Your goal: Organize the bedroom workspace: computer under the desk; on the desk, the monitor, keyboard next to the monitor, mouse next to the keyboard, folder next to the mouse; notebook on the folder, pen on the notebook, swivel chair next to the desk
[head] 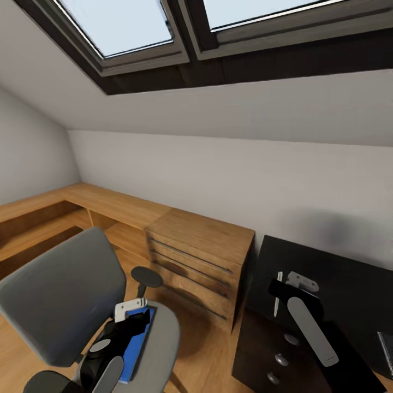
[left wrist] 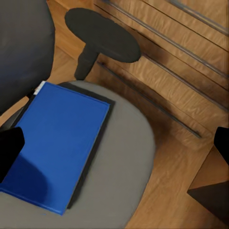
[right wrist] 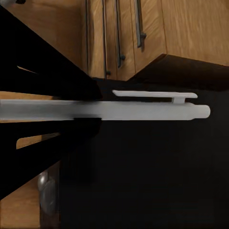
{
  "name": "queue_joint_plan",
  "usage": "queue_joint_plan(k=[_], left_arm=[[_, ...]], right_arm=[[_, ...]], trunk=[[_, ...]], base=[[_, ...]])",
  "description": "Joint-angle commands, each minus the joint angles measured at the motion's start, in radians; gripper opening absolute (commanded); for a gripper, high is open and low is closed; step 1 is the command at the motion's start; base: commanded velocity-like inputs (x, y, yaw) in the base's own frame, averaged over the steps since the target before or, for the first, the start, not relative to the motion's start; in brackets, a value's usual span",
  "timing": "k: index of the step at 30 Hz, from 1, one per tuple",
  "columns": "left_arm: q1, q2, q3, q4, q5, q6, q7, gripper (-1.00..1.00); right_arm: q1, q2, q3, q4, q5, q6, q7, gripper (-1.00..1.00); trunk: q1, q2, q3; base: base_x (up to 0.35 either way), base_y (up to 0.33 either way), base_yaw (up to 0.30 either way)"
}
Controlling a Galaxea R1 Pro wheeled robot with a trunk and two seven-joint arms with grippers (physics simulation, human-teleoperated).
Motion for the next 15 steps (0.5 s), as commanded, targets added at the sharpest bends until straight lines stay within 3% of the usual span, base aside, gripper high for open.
queue_joint_plan(k=[1,4,15], left_arm=[[-0.001,0.001,-0.003,-0.001,0.009,0.001,0.010,1.00],[-0.001,0.000,-0.004,-0.001,0.010,0.001,0.010,1.00],[-0.001,-0.001,-0.022,-0.002,0.009,0.002,0.011,1.00]], right_arm=[[-0.001,-0.001,0.003,0.006,-0.005,0.001,-0.007,-1.00],[-0.001,-0.001,0.005,0.012,-0.003,0.000,-0.006,-1.00],[-0.001,-0.001,0.000,0.106,0.004,-0.005,0.003,-1.00]], trunk=[[0.000,-0.001,-0.001],[0.000,-0.001,-0.001],[0.000,-0.001,-0.001]], base=[[0.179,-0.066,-0.001],[0.143,-0.026,0.000],[0.005,-0.001,0.000]])
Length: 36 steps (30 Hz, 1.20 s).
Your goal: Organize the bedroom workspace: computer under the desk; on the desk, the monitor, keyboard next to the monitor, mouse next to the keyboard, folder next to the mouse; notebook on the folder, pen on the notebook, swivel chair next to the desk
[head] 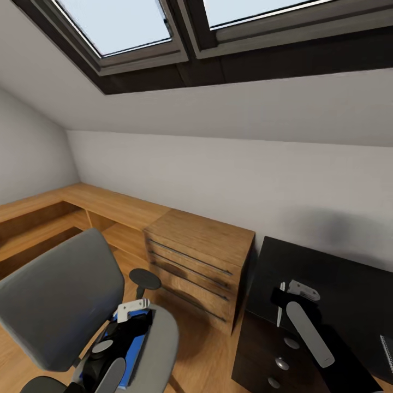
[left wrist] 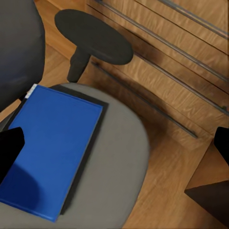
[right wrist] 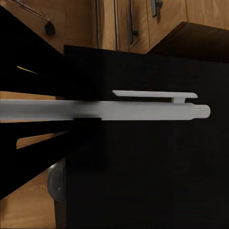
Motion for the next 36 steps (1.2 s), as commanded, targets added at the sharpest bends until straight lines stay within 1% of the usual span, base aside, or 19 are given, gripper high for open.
queue_joint_plan(k=[1,10,14,16,20,23,24,28,31,36], left_arm=[[-0.001,0.001,-0.004,-0.001,0.009,0.001,0.011,1.00],[-0.001,0.001,-0.006,-0.001,0.009,0.001,0.011,1.00],[-0.001,0.001,-0.009,-0.001,0.009,0.000,0.010,1.00],[-0.001,0.002,-0.021,-0.001,0.009,0.000,0.011,1.00],[-0.001,0.002,-0.027,-0.001,0.011,0.000,0.011,1.00],[-0.001,0.002,-0.028,0.000,0.011,0.001,0.011,1.00],[-0.001,0.003,-0.029,0.000,0.011,0.001,0.011,1.00],[-0.001,0.003,-0.029,0.000,0.010,0.001,0.011,1.00],[-0.001,0.003,-0.029,0.000,0.009,0.000,0.011,1.00],[-0.001,0.003,-0.030,0.003,0.009,-0.003,0.011,1.00]], right_arm=[[-0.001,-0.001,0.002,0.001,-0.007,0.002,-0.008,-1.00],[-0.001,-0.001,0.002,0.007,-0.007,0.000,-0.008,-1.00],[-0.001,-0.002,0.001,0.019,-0.006,-0.010,-0.007,-1.00],[-0.002,-0.006,0.001,0.035,-0.005,-0.030,-0.006,-1.00],[-0.003,-0.017,-0.002,0.065,-0.005,-0.037,-0.002,-1.00],[-0.004,-0.021,-0.005,0.084,-0.005,-0.042,0.019,-1.00],[-0.005,-0.023,-0.006,0.094,-0.004,-0.048,0.035,-1.00],[-0.006,-0.034,-0.007,0.112,0.002,-0.064,0.060,-1.00],[-0.007,-0.041,-0.007,0.127,0.005,-0.075,0.073,-1.00],[-0.007,-0.048,-0.007,0.141,0.010,-0.084,0.084,-1.00]], trunk=[[0.000,-0.001,-0.001],[0.000,-0.001,-0.001],[0.000,-0.001,-0.001],[0.000,-0.001,-0.001],[0.000,-0.001,-0.001],[0.000,-0.001,-0.001],[0.000,-0.001,-0.001],[0.000,-0.001,-0.001],[0.000,-0.001,-0.001],[0.000,-0.001,-0.001]], base=[[0.000,0.000,0.000],[0.000,0.000,0.000],[0.125,0.000,0.000],[0.243,0.000,0.000],[0.093,0.000,0.000],[0.029,0.000,0.000],[0.013,-0.008,0.000],[0.010,-0.070,0.000],[0.063,-0.178,0.000],[0.199,-0.225,0.000]])
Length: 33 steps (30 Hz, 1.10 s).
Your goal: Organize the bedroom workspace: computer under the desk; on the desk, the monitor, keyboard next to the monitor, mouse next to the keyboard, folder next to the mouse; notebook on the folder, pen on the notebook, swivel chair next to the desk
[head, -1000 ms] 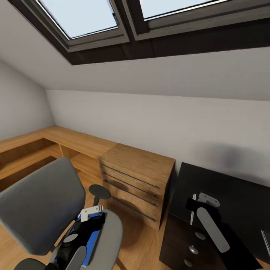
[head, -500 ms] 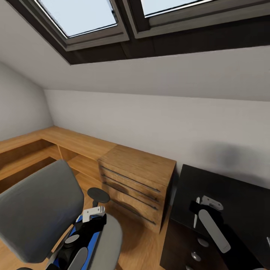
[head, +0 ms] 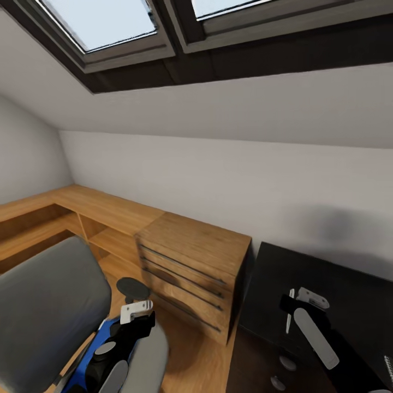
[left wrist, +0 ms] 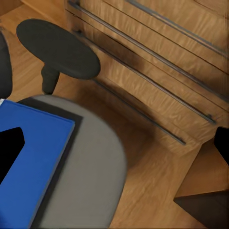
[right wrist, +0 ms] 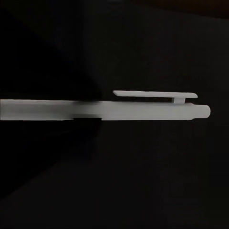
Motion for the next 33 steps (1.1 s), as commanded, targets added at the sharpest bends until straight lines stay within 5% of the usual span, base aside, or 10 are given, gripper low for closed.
queue_joint_plan(k=[1,10,11,19,26,28,33], left_arm=[[-0.001,0.001,-0.003,-0.001,0.009,0.001,0.010,1.00],[-0.001,0.002,-0.003,-0.001,0.010,0.003,0.010,1.00],[-0.001,0.002,-0.003,-0.001,0.010,0.004,0.010,1.00],[-0.001,0.001,-0.003,-0.001,0.012,0.006,0.010,1.00],[-0.001,-0.001,-0.003,-0.001,0.010,0.006,0.010,1.00],[-0.001,-0.001,-0.003,-0.001,0.010,0.006,0.010,1.00],[-0.001,0.000,-0.003,-0.001,0.010,0.006,0.010,1.00]], right_arm=[[-0.001,-0.002,0.003,0.000,-0.007,-0.002,-0.007,-1.00],[-0.002,-0.002,0.003,0.033,0.030,-0.038,0.031,-1.00],[-0.002,-0.002,0.003,0.034,0.034,-0.038,0.033,1.00],[-0.003,-0.002,0.003,0.035,0.039,-0.039,0.036,1.00],[-0.003,-0.002,0.003,0.019,0.038,-0.038,0.034,1.00],[0.001,-0.002,0.008,-0.105,0.039,-0.033,0.026,1.00],[0.004,0.003,0.017,-0.179,0.035,-0.022,0.008,1.00]], trunk=[[0.001,-0.001,-0.001],[0.001,-0.001,-0.001],[0.001,-0.001,-0.001],[0.001,-0.001,-0.001],[-0.026,0.048,0.021],[-0.034,0.062,0.027],[-0.038,0.069,0.030]], base=[[0.181,-0.174,0.000],[0.065,-0.041,0.000],[0.012,-0.002,0.000],[0.003,0.000,0.000],[0.000,0.000,0.000],[0.000,0.000,0.000],[0.000,0.000,0.000]])
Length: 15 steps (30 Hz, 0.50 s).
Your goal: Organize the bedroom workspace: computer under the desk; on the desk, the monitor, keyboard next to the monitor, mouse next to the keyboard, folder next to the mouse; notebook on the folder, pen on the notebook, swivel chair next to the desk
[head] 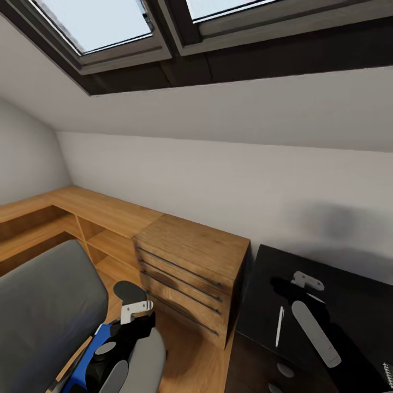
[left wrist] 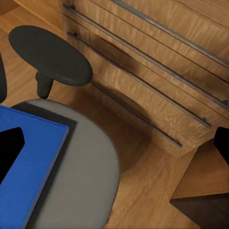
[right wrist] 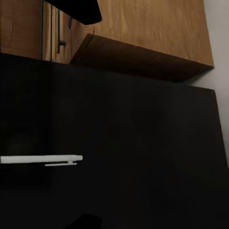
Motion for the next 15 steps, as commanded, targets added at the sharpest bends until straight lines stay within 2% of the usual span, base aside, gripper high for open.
queue_joint_plan(k=[1,2,5,10,15], left_arm=[[-0.001,0.001,-0.003,-0.001,0.010,0.001,0.010,1.00],[-0.001,0.003,-0.002,-0.001,0.011,0.001,0.010,1.00],[0.000,0.004,-0.002,-0.002,0.011,0.001,0.010,1.00],[0.003,0.005,-0.002,-0.004,0.011,-0.001,0.010,1.00],[0.006,0.005,-0.001,-0.006,0.011,-0.002,0.010,1.00]], right_arm=[[-0.001,0.002,0.009,-0.014,-0.007,0.009,-0.020,1.00],[0.000,0.022,0.037,-0.039,-0.007,0.019,-0.049,1.00],[0.000,0.036,0.067,-0.050,-0.006,0.022,-0.072,1.00],[0.000,0.041,0.081,-0.054,-0.005,0.023,-0.087,1.00],[0.000,0.044,0.086,-0.055,-0.007,0.024,-0.090,1.00]], trunk=[[0.000,-0.001,-0.001],[0.000,-0.001,-0.001],[0.000,-0.001,-0.001],[0.000,-0.001,-0.001],[0.000,-0.001,-0.001]], base=[[0.000,0.000,0.000],[0.000,0.000,0.148],[0.000,0.000,0.213],[0.000,0.000,0.213],[0.000,0.000,0.032]])
